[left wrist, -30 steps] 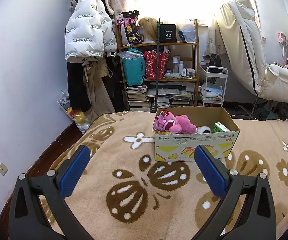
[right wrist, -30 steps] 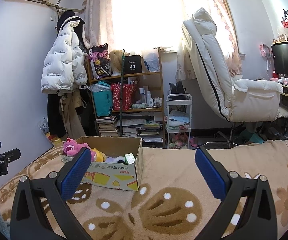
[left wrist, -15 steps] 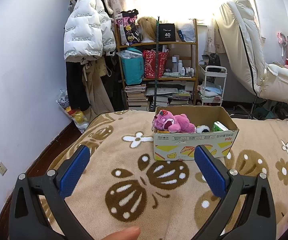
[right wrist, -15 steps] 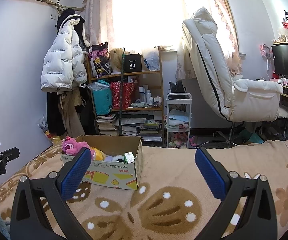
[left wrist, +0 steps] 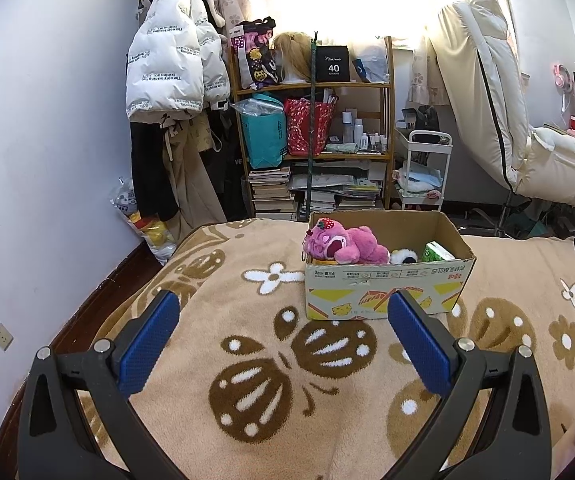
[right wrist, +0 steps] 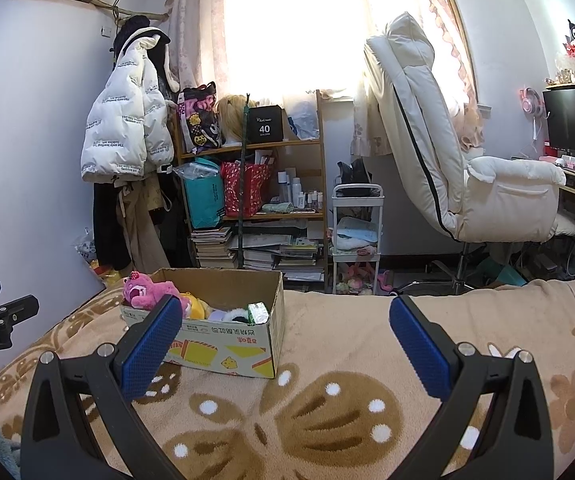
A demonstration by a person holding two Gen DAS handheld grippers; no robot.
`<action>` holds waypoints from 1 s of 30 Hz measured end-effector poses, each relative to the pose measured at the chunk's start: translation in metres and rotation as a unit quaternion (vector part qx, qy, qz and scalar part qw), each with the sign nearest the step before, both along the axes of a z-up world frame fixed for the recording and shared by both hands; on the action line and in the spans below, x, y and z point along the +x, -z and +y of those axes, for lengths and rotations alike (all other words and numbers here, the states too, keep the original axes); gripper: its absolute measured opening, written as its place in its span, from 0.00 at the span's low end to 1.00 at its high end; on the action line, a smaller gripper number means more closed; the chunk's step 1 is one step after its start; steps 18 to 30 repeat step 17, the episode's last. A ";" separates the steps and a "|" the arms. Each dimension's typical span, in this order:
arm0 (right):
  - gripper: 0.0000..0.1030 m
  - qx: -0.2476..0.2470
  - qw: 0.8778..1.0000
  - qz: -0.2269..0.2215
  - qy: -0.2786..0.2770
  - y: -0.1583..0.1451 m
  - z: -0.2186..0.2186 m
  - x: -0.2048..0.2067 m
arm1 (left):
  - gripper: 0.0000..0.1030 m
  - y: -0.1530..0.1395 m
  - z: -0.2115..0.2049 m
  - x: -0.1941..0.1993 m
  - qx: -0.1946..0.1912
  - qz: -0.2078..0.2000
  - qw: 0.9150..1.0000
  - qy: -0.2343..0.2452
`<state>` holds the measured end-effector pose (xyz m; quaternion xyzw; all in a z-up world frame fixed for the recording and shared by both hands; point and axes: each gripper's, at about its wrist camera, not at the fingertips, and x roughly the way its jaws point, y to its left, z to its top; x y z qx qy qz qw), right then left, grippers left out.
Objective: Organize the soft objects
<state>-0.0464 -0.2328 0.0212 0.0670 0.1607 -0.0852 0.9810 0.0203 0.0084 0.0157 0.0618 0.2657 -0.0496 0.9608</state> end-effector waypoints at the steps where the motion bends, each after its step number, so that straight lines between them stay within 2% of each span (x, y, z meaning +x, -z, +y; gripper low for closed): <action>1: 1.00 0.000 1.000 0.001 0.000 0.001 -0.001 0.000 | 0.99 0.000 0.000 0.000 0.000 0.000 1.000 0.000; 9: 1.00 -0.005 1.000 0.006 -0.003 0.009 -0.002 -0.006 | 0.99 0.000 0.000 0.000 0.001 0.001 1.000 0.001; 30: 1.00 -0.003 1.000 0.006 -0.006 0.008 -0.003 -0.003 | 0.99 0.000 0.000 0.000 0.001 0.003 1.000 0.004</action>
